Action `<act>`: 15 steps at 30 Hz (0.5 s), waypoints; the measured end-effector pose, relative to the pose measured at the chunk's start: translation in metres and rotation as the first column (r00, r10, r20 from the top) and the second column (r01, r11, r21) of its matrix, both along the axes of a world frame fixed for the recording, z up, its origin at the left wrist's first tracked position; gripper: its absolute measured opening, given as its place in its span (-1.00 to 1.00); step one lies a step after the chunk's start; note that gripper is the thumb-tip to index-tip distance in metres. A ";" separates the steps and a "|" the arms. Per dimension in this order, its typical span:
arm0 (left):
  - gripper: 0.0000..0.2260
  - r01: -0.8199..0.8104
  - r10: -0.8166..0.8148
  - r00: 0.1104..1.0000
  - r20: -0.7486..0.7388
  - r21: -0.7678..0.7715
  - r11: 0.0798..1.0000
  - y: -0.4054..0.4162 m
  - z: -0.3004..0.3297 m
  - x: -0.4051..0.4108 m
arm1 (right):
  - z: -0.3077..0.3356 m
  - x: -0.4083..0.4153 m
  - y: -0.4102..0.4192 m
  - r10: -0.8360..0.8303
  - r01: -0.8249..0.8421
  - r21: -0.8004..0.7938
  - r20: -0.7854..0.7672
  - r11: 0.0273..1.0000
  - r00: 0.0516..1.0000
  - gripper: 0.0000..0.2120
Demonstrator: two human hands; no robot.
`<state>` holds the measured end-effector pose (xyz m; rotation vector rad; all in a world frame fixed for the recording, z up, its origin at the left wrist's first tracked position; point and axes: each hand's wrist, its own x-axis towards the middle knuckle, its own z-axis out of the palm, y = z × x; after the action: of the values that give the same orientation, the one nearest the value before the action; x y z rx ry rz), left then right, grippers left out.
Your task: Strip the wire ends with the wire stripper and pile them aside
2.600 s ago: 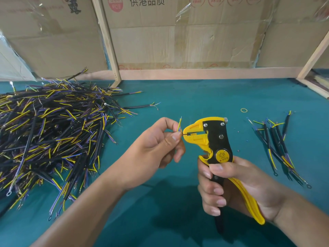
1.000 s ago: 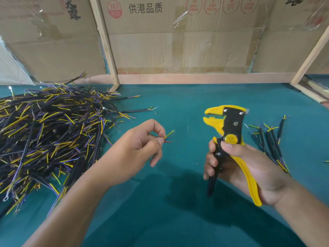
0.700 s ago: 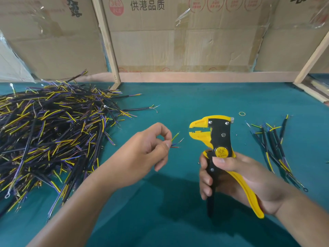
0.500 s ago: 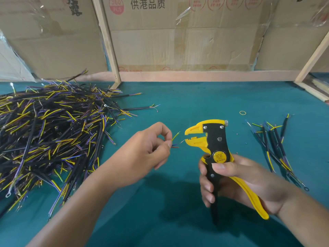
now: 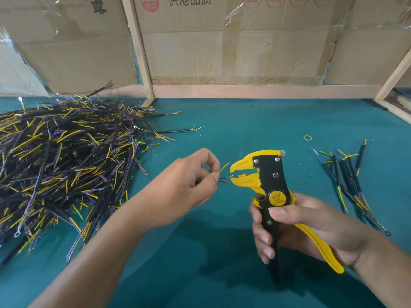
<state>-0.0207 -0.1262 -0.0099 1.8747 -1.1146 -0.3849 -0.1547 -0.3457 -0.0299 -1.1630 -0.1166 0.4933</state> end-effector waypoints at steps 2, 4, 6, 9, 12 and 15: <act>-0.92 0.003 -0.003 1.000 0.002 0.002 1.000 -0.001 0.000 -0.001 | 0.000 0.000 0.001 0.000 0.000 0.005 -0.003 1.000 1.000 -0.70; -0.93 0.008 -0.008 1.000 0.010 0.008 1.000 -0.002 0.000 -0.002 | -0.002 0.000 0.002 0.003 -0.003 0.004 -0.007 1.000 1.000 -0.70; -0.94 0.014 -0.014 0.999 0.029 0.016 1.000 -0.003 -0.001 -0.003 | -0.002 0.000 0.003 0.005 -0.005 -0.004 -0.009 1.000 1.000 -0.71; -0.94 0.014 -0.014 0.999 0.040 0.014 1.000 -0.004 -0.001 -0.004 | -0.003 0.000 0.004 -0.002 0.002 0.004 -0.014 1.000 1.000 -0.71; -0.92 0.020 -0.019 1.000 0.020 -0.011 1.000 -0.005 -0.001 -0.005 | -0.003 0.000 0.006 -0.018 0.018 0.016 -0.024 1.000 1.000 -0.71; -0.91 0.020 -0.020 1.000 -0.003 -0.028 0.999 -0.006 -0.003 -0.005 | -0.003 0.000 0.009 -0.047 0.048 0.022 -0.049 0.999 0.998 -0.71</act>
<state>-0.0257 -0.1318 -0.0126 1.8391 -1.1316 -0.3812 -0.1542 -0.3366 -0.0331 -1.1276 -0.0524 0.4769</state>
